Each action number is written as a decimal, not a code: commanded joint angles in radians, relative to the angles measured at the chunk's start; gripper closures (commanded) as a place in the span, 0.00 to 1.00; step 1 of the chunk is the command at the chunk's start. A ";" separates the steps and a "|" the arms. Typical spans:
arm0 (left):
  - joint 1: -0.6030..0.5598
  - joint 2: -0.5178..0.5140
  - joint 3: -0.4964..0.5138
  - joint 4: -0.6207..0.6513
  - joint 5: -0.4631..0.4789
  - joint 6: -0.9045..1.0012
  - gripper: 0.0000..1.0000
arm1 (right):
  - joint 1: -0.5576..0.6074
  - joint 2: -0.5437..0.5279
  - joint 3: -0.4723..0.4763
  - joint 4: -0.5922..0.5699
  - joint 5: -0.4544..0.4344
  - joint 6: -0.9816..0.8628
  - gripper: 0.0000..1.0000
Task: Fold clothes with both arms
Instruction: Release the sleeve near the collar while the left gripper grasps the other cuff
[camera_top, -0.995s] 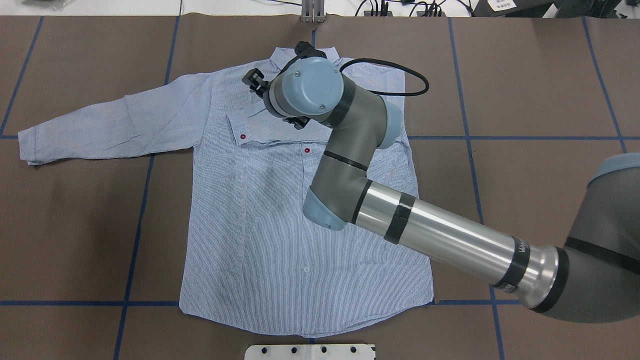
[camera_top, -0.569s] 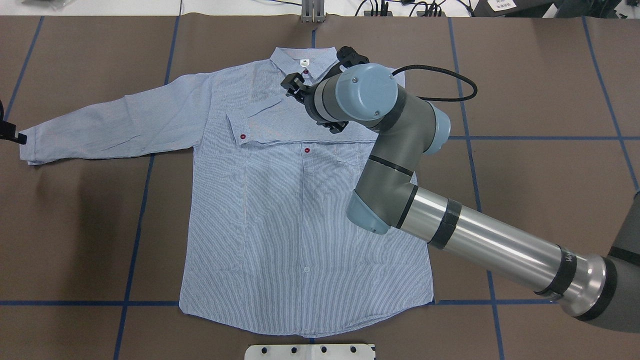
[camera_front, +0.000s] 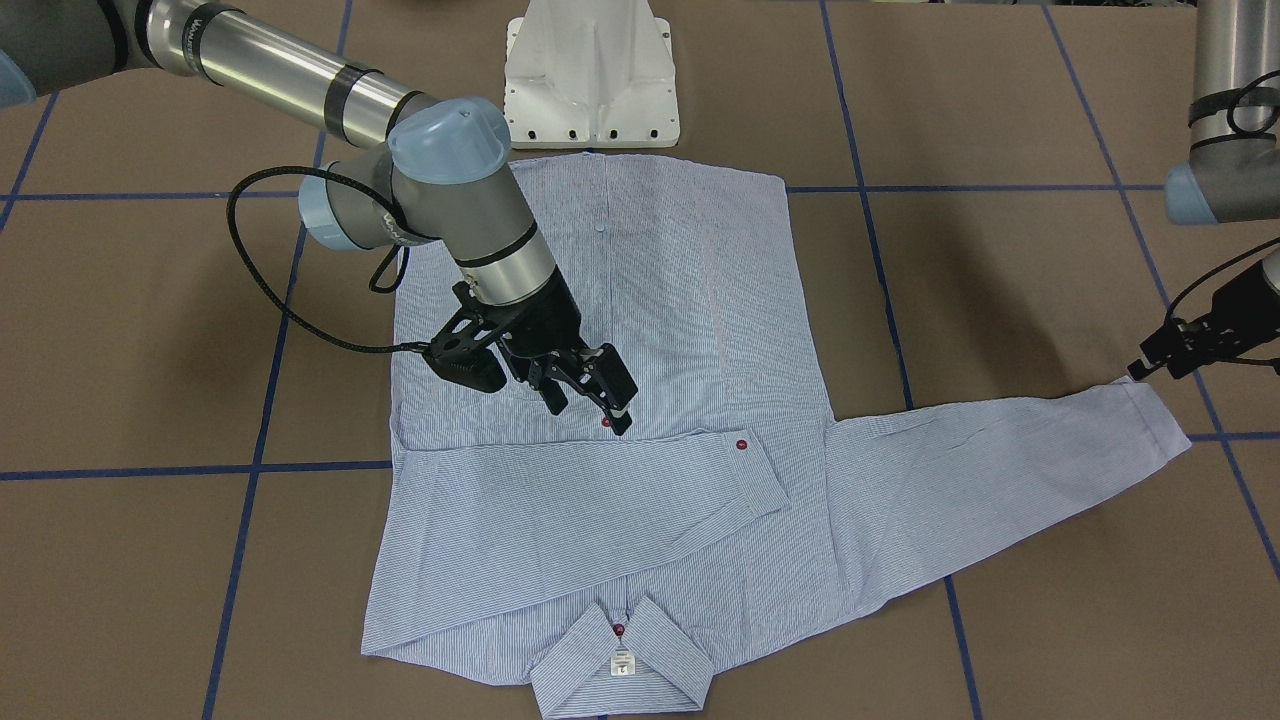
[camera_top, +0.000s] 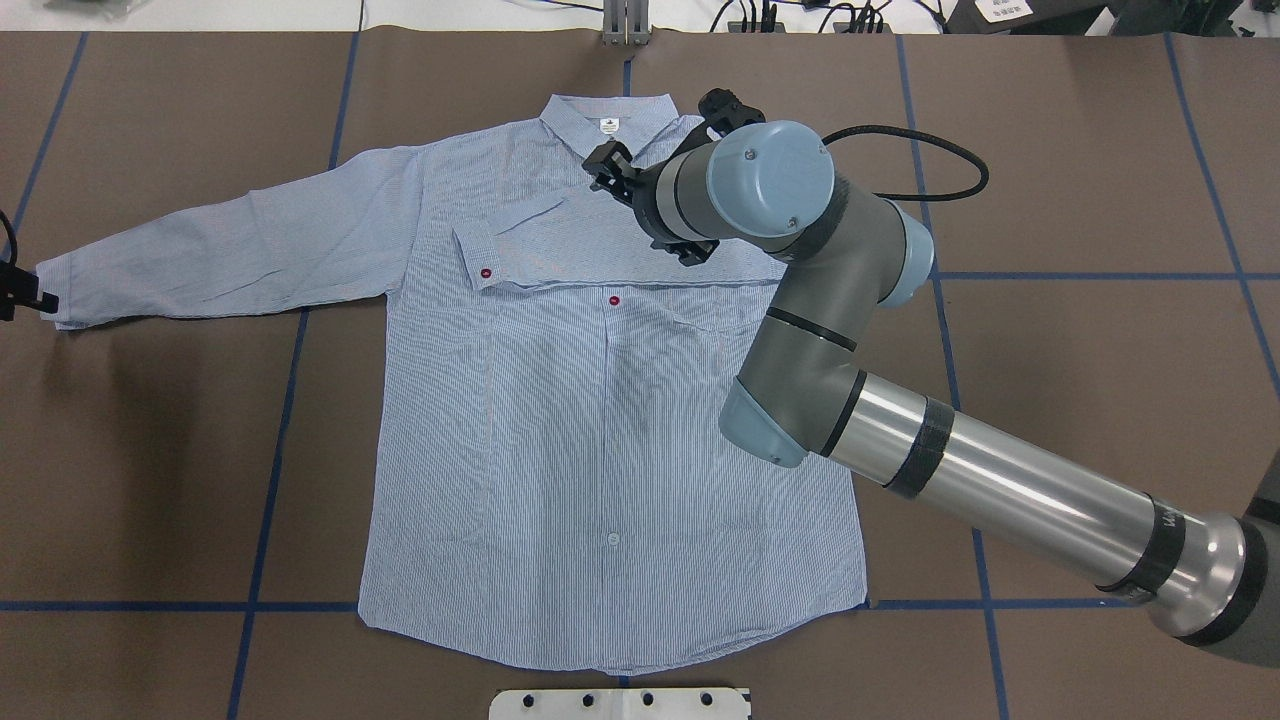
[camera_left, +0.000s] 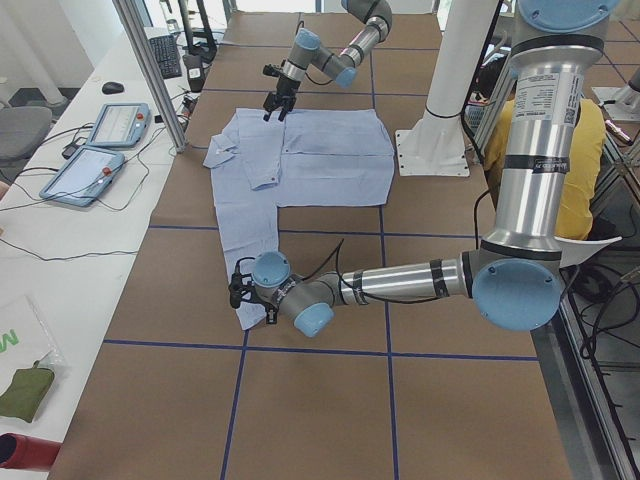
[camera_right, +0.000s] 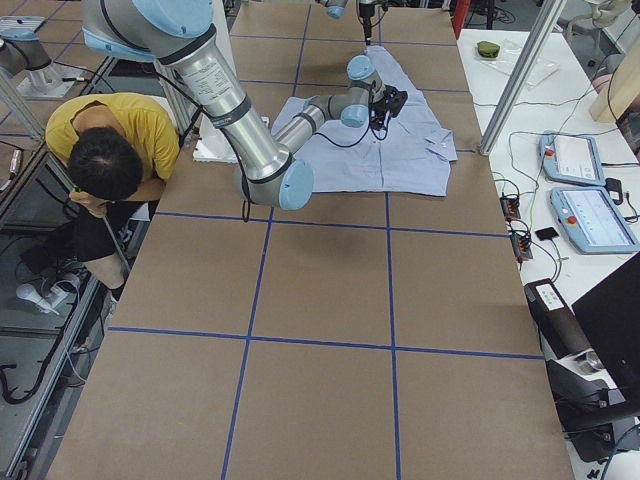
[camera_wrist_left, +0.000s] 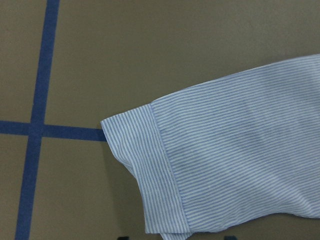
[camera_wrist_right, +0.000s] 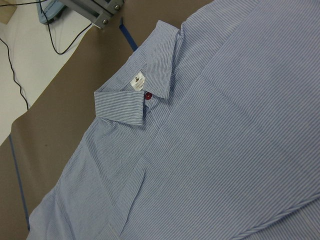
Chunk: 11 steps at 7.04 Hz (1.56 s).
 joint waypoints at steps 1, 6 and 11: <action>0.007 -0.031 0.031 -0.001 0.001 -0.001 0.39 | 0.001 -0.007 0.001 0.001 0.000 0.000 0.00; 0.021 -0.057 0.083 -0.018 0.003 0.004 0.41 | 0.001 -0.007 0.001 0.001 -0.001 -0.002 0.00; 0.021 -0.046 0.094 -0.029 0.001 0.001 0.53 | 0.001 -0.003 0.002 0.001 -0.001 0.002 0.00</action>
